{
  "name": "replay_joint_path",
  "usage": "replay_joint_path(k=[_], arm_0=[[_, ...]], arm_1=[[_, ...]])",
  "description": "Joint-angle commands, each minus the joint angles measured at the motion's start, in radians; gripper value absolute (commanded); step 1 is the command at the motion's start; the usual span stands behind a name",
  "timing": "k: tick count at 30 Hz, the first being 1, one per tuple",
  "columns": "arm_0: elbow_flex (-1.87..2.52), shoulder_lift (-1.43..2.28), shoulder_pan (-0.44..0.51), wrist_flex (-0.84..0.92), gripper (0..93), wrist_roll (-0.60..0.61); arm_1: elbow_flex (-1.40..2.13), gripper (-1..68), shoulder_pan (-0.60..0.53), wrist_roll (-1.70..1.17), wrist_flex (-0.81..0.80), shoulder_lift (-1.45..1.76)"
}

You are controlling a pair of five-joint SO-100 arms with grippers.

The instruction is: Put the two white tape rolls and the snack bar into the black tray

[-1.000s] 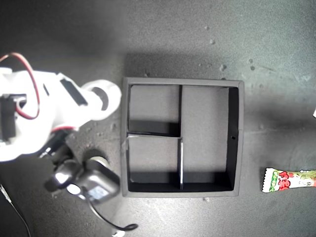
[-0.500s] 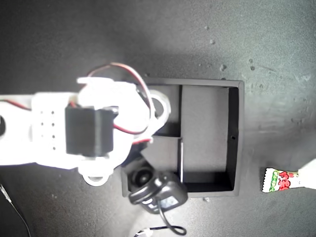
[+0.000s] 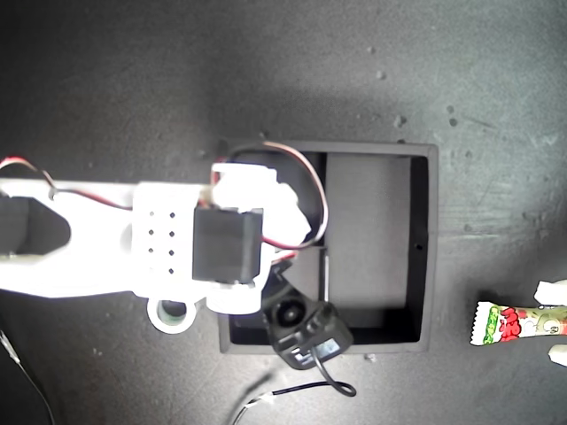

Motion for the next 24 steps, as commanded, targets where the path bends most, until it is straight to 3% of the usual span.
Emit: replay_joint_path(k=[1, 8, 13, 18, 24], arm_0=[[-0.012, 0.046, -0.011, 0.018, 17.5, -0.02], [0.129, 0.328, -0.06, 0.018, 16.9, -0.044], [0.318, 0.644, -0.066, 0.018, 15.5, -0.129], [0.457, 0.844, 0.015, 0.018, 14.8, -0.224], [0.621, 0.945, 0.195, 0.014, 13.5, -0.357]], arm_1=[[0.04, 30.8, -0.052, 0.097, -0.061, -0.003], [0.146, 30.9, -0.179, 0.225, -0.212, -0.077], [0.072, 30.8, -0.209, 0.236, -0.187, -0.233], [-0.011, 27.3, -0.212, 0.238, -0.14, -0.382], [-0.184, 14.9, -0.178, 0.198, -0.052, -0.594]])
